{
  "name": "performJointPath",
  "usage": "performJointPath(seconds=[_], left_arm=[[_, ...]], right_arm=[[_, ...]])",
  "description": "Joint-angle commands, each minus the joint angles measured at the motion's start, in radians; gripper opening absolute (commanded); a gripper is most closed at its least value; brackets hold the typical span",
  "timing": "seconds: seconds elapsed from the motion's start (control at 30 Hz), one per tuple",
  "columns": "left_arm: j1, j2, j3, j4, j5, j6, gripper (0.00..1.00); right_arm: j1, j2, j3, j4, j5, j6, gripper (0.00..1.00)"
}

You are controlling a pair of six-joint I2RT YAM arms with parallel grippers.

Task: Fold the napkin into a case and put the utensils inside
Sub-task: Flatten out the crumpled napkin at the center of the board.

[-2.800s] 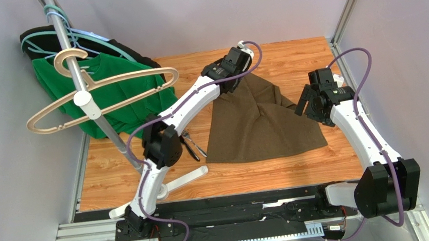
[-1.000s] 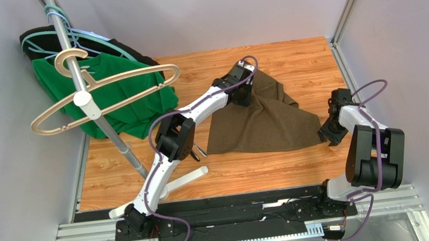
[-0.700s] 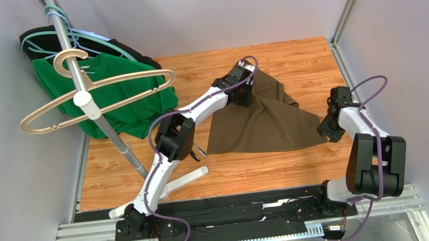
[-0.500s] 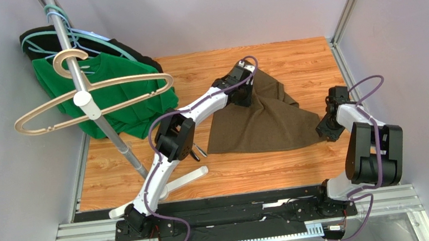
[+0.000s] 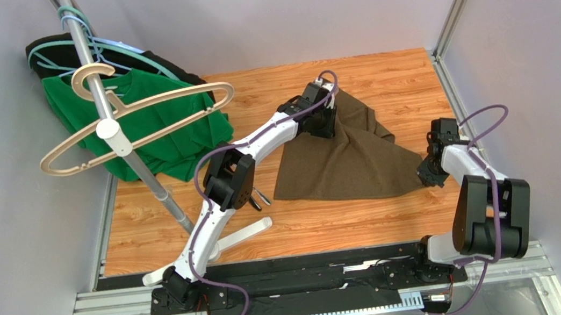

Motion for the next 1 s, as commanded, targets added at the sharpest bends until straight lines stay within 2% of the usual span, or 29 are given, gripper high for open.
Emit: performJointPath(seconds=[0.0,0.07,0.1,0.2,0.27,0.33,0.43,0.6,0.67,0.73,0.97], left_arm=[[0.011,0.023,0.059,0.138,0.175,-0.068,0.32],[0.014,0.067,0.103,0.155,0.227,-0.094,0.32],[0.014,0.086,0.175,0.144,0.242,-0.096,0.32],[0.011,0.129,0.301,0.06,0.259,-0.09,0.35],[0.005,0.076,0.283,0.031,0.249,-0.076,0.42],[-0.006,-0.028,0.177,-0.01,0.221,-0.07,0.48],[-0.026,-0.183,-0.011,-0.076,0.154,-0.065,0.51],[-0.046,-0.409,-0.289,-0.226,-0.107,-0.082,0.46],[-0.046,-0.458,-0.399,-0.26,-0.24,-0.125,0.44],[-0.041,-0.509,-0.467,-0.271,-0.296,-0.151,0.43],[-0.023,-0.555,-0.656,-0.261,-0.362,-0.236,0.48]], right_arm=[[0.0,-0.137,-0.038,-0.1,0.011,0.085,0.0],[0.0,-0.236,-0.065,-0.124,-0.003,0.122,0.0],[0.0,-0.261,-0.071,-0.13,0.005,0.122,0.0],[-0.001,-0.306,-0.059,-0.131,0.062,0.098,0.0],[-0.003,-0.294,-0.022,-0.141,0.077,0.079,0.0],[-0.003,-0.282,-0.014,-0.132,0.082,0.075,0.0],[-0.001,-0.292,-0.023,-0.1,0.079,0.065,0.0],[-0.001,-0.318,-0.017,-0.071,0.077,0.016,0.0],[-0.001,-0.335,-0.015,-0.066,0.073,0.001,0.0],[-0.001,-0.358,-0.019,-0.066,0.062,-0.01,0.0],[-0.001,-0.355,-0.032,-0.046,0.0,-0.019,0.0]])
